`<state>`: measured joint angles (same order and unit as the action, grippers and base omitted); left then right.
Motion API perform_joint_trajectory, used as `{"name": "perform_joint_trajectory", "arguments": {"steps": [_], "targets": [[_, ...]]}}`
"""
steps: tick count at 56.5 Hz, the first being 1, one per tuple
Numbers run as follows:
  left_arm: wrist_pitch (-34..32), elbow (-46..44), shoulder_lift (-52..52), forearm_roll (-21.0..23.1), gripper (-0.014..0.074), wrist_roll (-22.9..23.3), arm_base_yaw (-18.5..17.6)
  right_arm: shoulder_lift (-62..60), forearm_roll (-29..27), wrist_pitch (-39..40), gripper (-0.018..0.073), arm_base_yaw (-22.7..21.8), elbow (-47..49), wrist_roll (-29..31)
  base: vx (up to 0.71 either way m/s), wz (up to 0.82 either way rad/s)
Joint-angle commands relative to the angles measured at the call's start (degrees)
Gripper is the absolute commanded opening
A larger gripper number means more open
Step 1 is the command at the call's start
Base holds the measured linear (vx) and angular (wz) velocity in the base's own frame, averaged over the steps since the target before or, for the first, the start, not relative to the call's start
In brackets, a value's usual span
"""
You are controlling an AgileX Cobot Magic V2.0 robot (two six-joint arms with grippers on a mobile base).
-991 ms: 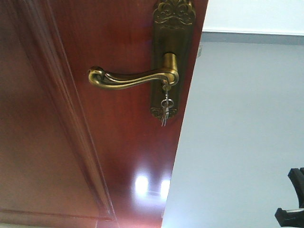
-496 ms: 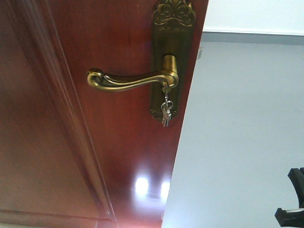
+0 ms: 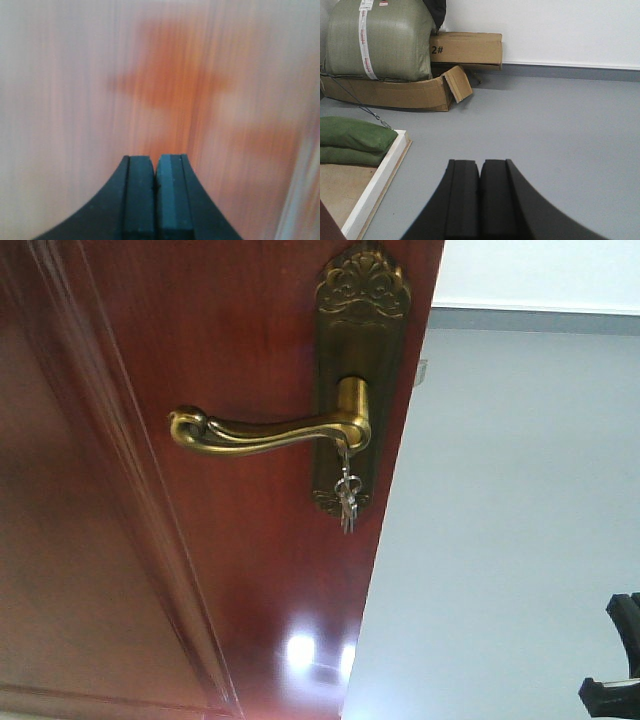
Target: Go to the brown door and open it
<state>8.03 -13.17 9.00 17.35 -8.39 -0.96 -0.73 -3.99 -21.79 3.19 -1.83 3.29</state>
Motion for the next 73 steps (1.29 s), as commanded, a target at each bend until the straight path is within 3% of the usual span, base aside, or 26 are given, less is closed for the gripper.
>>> {"name": "perform_joint_trajectory", "arguments": {"steps": [1,12,17,37,46,59,73], "targets": [[-6.51,4.64,-4.62,0.24,-0.0004,0.34,-0.15,-0.32,0.20,4.56,0.0000,-0.09,-0.19,0.49,0.00,0.00],[-8.40,13.88,-10.22,1.82,-0.0004,1.05,-0.10,-0.32,0.20,4.33,0.0000,-0.09,-0.19,0.49,0.00,0.00],[-6.08,13.53,-10.31,2.18,-0.0004,1.49,-0.10,-0.32,0.19,4.34,0.0000,-0.09,-0.19,0.49,0.00,0.00],[-10.22,13.53,-10.31,2.10,-0.0004,1.94,-0.10,-0.32,0.19,4.39,0.0000,-0.09,-0.19,0.49,0.00,0.00],[-11.26,13.53,-10.31,-1.39,-0.0004,2.64,-0.10,-0.32,0.19,4.39,0.0000,-0.09,-0.19,0.49,0.00,0.00],[-11.44,13.53,-10.31,-10.72,-0.0004,11.92,-0.10,-0.32,0.19,4.39,0.0000,-0.09,-0.19,0.49,0.00,0.00],[-11.40,13.53,-10.31,-11.24,-0.0004,12.70,-0.10,-0.32,0.19,4.39,0.0000,-0.09,-0.19,0.49,0.00,0.00]]}}
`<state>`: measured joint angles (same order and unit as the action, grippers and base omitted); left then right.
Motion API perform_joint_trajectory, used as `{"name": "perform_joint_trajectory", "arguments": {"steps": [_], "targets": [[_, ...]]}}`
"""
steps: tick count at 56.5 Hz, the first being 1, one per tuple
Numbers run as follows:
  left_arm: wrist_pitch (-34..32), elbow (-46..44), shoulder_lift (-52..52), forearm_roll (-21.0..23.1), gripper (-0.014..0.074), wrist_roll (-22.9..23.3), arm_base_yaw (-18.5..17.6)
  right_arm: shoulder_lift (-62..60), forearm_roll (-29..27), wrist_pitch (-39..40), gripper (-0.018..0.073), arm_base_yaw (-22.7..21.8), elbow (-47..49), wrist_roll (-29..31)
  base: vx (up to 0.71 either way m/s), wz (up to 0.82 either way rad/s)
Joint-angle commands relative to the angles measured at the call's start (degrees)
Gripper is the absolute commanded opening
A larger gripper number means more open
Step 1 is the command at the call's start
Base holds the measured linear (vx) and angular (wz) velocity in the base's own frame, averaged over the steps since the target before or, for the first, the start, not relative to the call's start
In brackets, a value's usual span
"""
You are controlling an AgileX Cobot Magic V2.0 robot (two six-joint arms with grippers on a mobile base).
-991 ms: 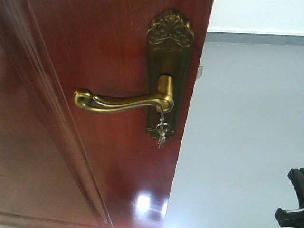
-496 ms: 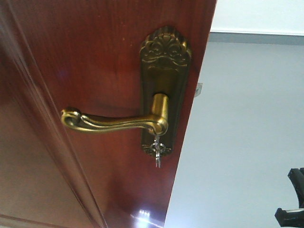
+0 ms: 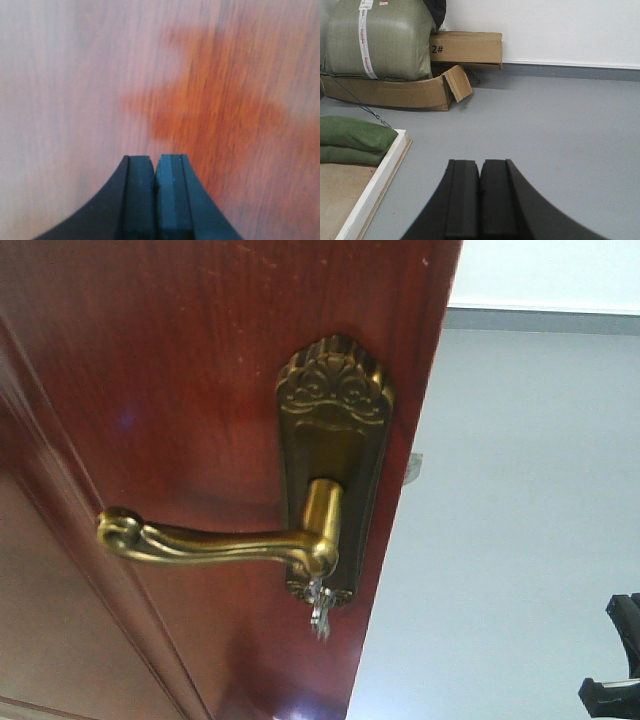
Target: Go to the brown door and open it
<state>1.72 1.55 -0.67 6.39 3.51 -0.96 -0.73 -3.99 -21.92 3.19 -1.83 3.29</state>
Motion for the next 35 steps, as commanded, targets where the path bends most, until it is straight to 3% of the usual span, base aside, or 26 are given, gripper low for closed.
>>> {"name": "perform_joint_trajectory", "arguments": {"steps": [1,35], "targets": [[-5.09,-1.19,-0.64,-0.28,-0.0004,0.80,-0.10,-0.32,0.19,4.52,0.0000,-0.09,-0.19,0.49,0.00,0.00],[-5.09,-1.19,-0.64,-0.28,-0.0004,0.75,-0.10,-0.32,0.19,4.65,0.0000,-0.09,-0.19,0.49,0.00,0.00]]}}
